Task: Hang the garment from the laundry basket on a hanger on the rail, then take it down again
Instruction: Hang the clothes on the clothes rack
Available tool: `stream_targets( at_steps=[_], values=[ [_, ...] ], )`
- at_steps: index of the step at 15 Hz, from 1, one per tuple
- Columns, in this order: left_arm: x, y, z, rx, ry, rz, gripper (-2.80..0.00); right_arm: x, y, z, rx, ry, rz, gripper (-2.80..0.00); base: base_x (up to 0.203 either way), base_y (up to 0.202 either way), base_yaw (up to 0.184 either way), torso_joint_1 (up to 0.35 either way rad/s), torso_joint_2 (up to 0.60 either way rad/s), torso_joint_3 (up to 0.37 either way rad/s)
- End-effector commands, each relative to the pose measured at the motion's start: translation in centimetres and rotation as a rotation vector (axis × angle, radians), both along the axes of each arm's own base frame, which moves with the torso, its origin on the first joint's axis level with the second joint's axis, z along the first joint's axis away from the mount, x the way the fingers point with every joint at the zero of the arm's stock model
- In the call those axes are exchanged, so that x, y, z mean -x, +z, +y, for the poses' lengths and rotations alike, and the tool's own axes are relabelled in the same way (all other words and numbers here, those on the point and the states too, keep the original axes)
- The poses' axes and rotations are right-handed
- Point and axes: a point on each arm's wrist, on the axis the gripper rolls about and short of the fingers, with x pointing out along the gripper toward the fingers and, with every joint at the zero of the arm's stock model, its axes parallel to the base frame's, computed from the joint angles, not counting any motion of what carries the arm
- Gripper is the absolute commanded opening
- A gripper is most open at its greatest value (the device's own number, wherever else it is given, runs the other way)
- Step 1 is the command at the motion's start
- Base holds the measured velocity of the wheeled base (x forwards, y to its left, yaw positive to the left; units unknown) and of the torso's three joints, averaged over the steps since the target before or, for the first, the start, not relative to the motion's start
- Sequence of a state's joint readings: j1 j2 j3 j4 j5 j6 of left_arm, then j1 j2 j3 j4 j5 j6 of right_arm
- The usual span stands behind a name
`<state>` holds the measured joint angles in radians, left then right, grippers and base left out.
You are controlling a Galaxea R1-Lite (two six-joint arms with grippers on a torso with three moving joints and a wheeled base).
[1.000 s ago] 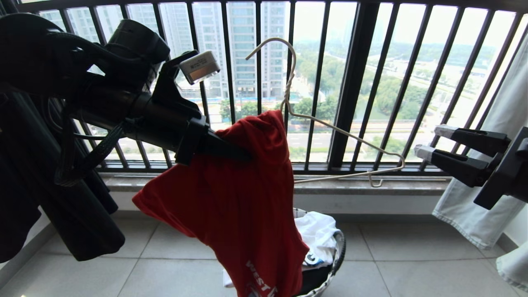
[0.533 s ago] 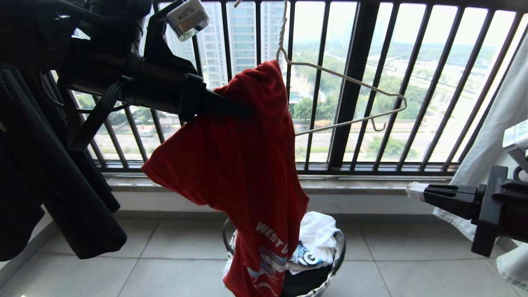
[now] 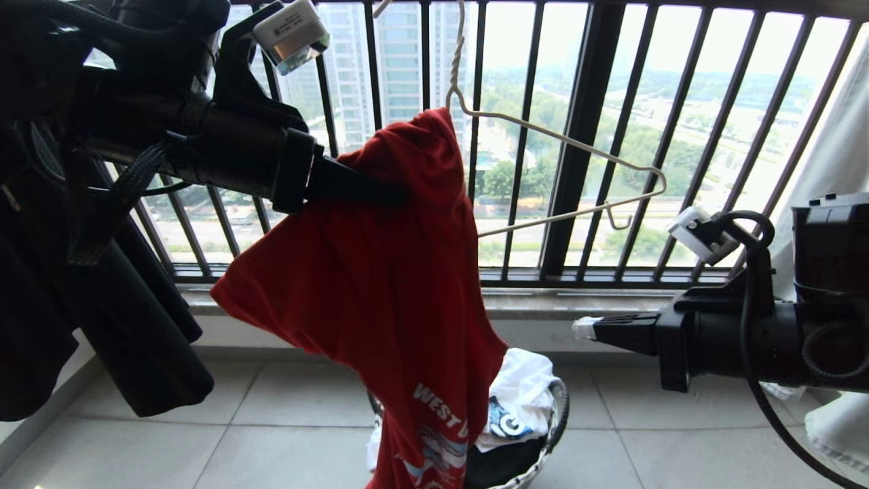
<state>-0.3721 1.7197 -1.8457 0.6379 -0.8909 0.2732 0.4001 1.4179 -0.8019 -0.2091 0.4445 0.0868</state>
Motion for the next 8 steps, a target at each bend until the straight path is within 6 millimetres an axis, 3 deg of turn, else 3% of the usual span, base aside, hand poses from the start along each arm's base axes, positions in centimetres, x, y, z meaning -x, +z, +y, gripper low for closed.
stream_targets(
  at_steps=[1,3,6,8],
  values=[
    [1.0,0.6,0.6,0.007,0.003,-0.017,-2.8,-0.8,-0.6,0.4,-0.004,-0.001,0.04,0.0,0.0,0.0,0.0,0.0,0.0,0.0],
    [1.6,1.0,1.0,0.012,0.01,-0.028,-2.8,-1.4,-0.2,0.7,-0.054,-0.029,0.086,0.0,0.0,0.0,0.0,0.0,0.0,0.0],
    [2.6,0.9,1.6,0.011,0.013,-0.024,-2.8,-3.7,-1.0,1.7,-0.092,-0.068,0.184,0.0,0.0,0.0,0.0,0.0,0.0,0.0],
    [3.0,0.8,1.6,0.012,0.006,-0.017,-2.8,-4.1,-1.2,2.6,-0.11,-0.064,0.221,0.0,0.0,0.0,0.0,0.0,0.0,0.0]
  ],
)
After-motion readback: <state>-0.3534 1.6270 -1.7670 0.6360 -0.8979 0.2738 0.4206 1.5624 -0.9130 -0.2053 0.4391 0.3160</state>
